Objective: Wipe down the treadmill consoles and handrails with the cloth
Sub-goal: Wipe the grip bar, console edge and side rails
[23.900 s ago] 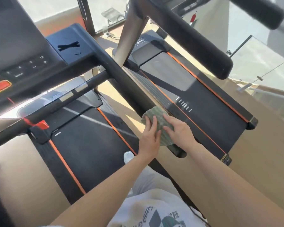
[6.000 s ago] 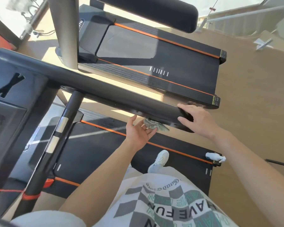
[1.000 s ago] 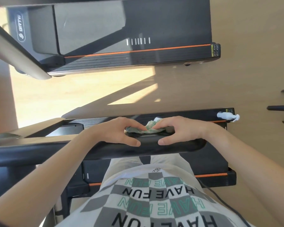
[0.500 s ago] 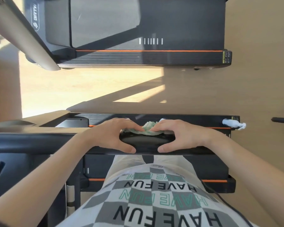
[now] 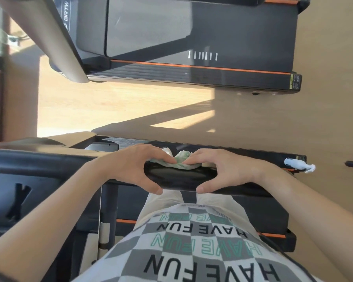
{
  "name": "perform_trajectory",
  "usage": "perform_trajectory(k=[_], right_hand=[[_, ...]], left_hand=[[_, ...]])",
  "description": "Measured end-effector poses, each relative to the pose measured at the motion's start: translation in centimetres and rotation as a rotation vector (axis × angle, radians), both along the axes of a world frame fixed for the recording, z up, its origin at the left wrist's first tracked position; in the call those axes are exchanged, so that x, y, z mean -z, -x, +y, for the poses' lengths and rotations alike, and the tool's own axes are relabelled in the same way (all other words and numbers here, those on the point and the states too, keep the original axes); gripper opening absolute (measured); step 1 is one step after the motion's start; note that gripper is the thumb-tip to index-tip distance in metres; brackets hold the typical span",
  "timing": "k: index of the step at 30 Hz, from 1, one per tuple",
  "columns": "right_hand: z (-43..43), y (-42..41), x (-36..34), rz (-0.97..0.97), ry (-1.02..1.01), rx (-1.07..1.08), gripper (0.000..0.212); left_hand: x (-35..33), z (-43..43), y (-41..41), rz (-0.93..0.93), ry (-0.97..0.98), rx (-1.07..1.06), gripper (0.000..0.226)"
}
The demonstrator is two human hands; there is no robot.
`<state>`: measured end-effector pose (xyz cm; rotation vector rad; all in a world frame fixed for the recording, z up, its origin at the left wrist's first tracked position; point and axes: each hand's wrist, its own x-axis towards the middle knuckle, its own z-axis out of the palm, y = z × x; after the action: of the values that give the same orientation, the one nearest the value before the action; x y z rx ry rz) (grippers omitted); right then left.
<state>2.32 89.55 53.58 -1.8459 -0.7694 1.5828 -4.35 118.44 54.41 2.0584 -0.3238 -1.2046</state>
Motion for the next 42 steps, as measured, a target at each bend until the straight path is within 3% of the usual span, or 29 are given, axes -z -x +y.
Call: perform_trajectory(k=[9, 14, 18, 22, 26, 35, 42], right_hand=[[6.4, -0.7, 2.4, 0.058, 0.122, -0.067, 0.074], [7.3, 0.2, 1.8, -0.022, 0.006, -0.036, 0.074], [7.5, 0.9, 1.3, -0.035, -0.081, -0.031, 0.074], [10.4, 0.5, 2.5, 0.033, 0.001, -0.111, 0.079], [14.3, -0.3, 3.1, 0.112, 0.086, -0.147, 0.076], [15.3, 1.7, 1.1, -0.004, -0.126, -0.072, 0.066], [21.9, 1.1, 3.0, 0.114, -0.003, -0.188, 0.071]], left_hand=[[0.7, 2.9, 0.2, -0.05, -0.24, 0.051, 0.081], [-0.9, 4.3, 1.3, -0.09, -0.214, 0.02, 0.08], [-1.5, 6.7, 3.0, -0.064, -0.175, -0.087, 0.079], [-0.4, 8.3, 2.9, -0.046, -0.258, -0.119, 0.075], [0.5, 9.4, 2.1, 0.092, -0.353, -0.122, 0.088], [-3.1, 12.0, 5.4, -0.198, -0.382, -0.146, 0.078], [-2.0, 15.4, 5.2, -0.019, -0.523, -0.151, 0.103]])
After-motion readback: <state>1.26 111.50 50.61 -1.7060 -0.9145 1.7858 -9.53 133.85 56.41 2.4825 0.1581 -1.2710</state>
